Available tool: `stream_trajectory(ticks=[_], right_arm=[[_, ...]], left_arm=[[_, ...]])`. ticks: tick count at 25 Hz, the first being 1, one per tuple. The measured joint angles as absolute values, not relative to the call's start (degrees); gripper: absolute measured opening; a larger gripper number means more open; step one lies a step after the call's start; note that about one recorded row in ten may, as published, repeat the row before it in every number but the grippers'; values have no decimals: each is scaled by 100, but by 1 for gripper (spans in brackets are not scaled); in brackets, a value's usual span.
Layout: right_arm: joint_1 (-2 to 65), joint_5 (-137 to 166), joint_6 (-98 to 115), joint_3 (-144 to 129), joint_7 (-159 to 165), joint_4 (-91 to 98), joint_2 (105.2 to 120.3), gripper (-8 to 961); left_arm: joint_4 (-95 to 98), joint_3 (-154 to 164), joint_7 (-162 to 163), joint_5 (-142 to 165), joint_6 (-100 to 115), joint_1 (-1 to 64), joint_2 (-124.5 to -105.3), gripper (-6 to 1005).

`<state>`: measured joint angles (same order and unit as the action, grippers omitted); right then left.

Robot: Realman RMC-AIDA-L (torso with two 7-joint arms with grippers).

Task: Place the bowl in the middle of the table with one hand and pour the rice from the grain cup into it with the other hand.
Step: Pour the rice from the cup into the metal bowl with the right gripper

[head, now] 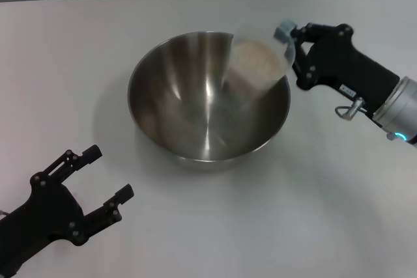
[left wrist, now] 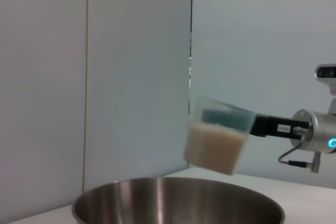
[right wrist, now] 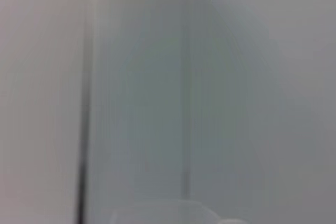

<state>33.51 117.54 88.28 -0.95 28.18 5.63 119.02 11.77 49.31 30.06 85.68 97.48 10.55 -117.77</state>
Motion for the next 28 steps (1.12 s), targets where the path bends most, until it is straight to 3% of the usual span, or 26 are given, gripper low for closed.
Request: stream_trajectory(ticks=[14,28], right_arm=[[3570,11863,8937,-369,2748,981,11901,27],[3770,11738,8923,-314,-846,972,11947,30]], left_arm=[[1178,4911,3006,8570,9746,1073,-11786,819],[1135,4750,3006,8561,9664,1049,-11795,819]])
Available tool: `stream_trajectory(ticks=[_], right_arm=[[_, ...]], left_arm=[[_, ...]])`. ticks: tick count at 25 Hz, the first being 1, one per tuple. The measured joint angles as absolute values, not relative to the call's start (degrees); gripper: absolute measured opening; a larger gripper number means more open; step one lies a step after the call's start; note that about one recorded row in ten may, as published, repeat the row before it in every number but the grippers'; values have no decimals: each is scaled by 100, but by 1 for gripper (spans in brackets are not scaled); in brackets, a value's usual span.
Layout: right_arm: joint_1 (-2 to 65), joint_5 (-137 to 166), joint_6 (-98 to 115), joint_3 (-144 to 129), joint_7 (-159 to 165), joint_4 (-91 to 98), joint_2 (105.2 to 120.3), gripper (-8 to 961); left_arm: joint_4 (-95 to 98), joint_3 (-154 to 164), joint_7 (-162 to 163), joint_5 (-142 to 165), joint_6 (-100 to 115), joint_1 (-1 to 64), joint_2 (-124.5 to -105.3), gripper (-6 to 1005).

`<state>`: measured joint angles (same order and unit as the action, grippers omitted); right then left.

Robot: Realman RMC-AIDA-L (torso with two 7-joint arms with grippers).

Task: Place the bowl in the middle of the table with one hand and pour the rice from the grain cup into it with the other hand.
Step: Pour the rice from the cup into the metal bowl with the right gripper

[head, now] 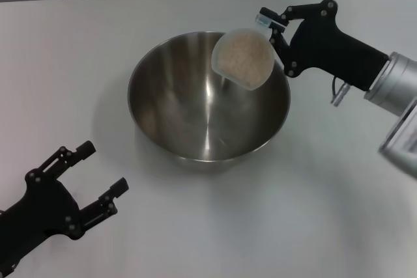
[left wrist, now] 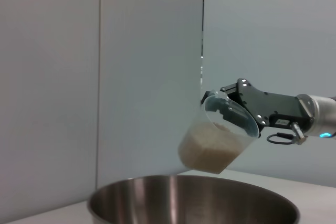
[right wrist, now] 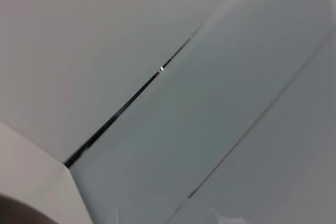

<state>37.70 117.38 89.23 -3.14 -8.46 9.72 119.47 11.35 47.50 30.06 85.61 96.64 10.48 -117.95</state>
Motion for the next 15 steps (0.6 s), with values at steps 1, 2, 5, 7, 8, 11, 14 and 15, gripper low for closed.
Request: stream_trajectory(ticks=[1,2,5,7,8,11,14,15], right_arm=[[3771,11705,8915,-311,-1231,889,11949,31],[3771,11683,8909,-308,-1590,815,11951,31],[3771,11639,8900,-305,-2561,615,11952,32],[3768,11617,8871,-304,-3189,476,11953,32],[3768,11614,8821,-304,-3582,384,11953,33],[3771,11613,8629,-289,-4495,194,11953,33],[3772,11611,8514,-264,-5197,55,11953,34],[3773,11610,8493,-252,-5433,20,11954,34]], left_arm=[[1134,4726,3006,8560,9664,1039,-11795,819],[1133,4706,3006,8560,9664,1029,-11795,819],[1123,4693,3006,8560,9664,1015,-11795,819],[1119,4693,3003,8560,9665,1009,-11798,819],[1118,4693,2997,8560,9664,1005,-11802,819],[1116,4693,2976,8560,9663,990,-11814,819],[1116,4693,2972,8560,9656,979,-11823,819],[1116,4693,2968,8560,9654,978,-11827,819]])
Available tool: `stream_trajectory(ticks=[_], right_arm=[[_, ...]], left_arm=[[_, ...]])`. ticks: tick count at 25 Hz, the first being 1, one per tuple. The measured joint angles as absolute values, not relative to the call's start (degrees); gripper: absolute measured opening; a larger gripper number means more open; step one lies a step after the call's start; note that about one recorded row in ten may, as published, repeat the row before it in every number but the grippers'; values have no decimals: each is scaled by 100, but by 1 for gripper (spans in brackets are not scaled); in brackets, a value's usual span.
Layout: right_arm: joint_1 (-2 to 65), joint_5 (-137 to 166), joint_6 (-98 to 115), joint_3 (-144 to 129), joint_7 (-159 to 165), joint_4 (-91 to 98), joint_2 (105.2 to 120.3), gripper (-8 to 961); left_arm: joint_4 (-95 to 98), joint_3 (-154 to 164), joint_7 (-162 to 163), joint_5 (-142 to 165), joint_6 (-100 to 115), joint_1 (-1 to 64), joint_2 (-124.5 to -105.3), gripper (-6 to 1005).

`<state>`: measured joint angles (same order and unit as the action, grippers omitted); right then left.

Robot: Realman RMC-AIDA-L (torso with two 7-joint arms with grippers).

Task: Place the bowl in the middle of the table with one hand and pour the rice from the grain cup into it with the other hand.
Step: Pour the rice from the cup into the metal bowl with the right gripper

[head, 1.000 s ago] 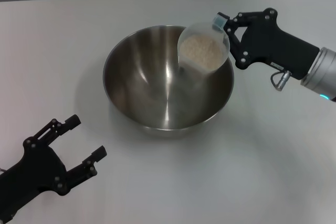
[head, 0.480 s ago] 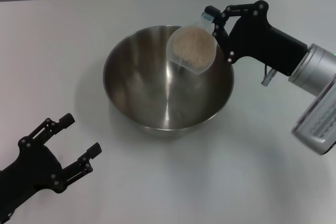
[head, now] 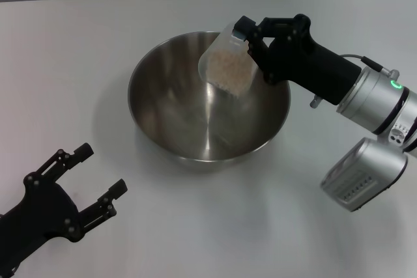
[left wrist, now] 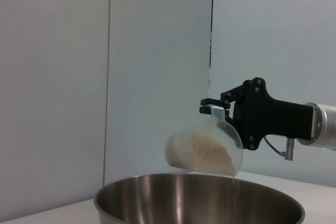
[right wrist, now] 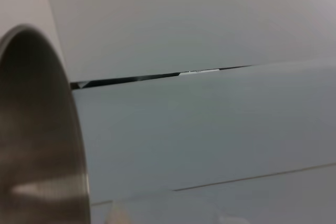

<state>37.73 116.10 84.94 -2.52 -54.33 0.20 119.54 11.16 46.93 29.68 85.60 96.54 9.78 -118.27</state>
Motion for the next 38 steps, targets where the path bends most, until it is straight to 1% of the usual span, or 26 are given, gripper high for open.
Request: stream_trajectory(ticks=[13,24,38], right_arm=[[3841,11609,8382,-156,-7707,-309,11961,38],[3885,11685,8332,-230,-9028,-450,11962,41],[3840,11831,8360,-237,-9784,-538,11962,45]], left_arm=[[1090,4693,2953,8560,9649,976,-11849,819],[1028,4720,2944,8599,9624,998,-11836,819],[1028,4708,2944,8605,9624,975,-11829,819]])
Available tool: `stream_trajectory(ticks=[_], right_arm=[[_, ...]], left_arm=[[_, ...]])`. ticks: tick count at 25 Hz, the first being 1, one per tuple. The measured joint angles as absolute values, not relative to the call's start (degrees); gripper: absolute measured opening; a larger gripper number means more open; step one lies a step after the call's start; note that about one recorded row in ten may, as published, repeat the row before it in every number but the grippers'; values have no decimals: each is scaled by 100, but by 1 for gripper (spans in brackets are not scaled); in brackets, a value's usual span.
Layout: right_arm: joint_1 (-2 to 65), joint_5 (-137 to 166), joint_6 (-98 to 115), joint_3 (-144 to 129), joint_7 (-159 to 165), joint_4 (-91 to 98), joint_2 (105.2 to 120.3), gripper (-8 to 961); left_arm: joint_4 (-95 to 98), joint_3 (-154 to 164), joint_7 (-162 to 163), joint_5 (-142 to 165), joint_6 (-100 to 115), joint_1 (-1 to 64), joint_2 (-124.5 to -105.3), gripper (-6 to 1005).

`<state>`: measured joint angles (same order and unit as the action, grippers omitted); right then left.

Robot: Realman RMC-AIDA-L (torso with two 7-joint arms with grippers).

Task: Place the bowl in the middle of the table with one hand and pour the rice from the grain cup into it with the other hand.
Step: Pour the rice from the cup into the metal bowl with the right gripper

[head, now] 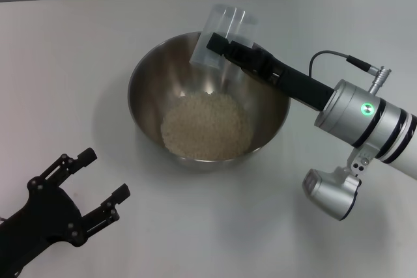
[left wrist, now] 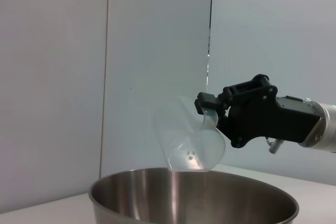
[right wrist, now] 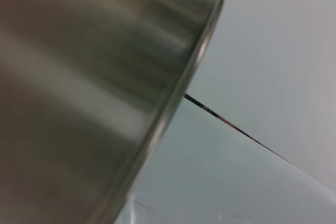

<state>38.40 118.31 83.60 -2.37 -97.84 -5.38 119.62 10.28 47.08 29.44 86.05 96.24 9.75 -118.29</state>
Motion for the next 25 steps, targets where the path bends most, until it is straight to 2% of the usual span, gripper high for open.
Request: stream_trajectory(ticks=[9,25], right_arm=[[3804,11779,8375,-93,-9469,-725,11958,47],[3487,11711,8161,495,-1587,-1120,11940,51]], left_arm=[[1028,4704,2944,8604,9645,961,-11830,819],[1038,4729,2944,8601,9717,949,-11821,819]])
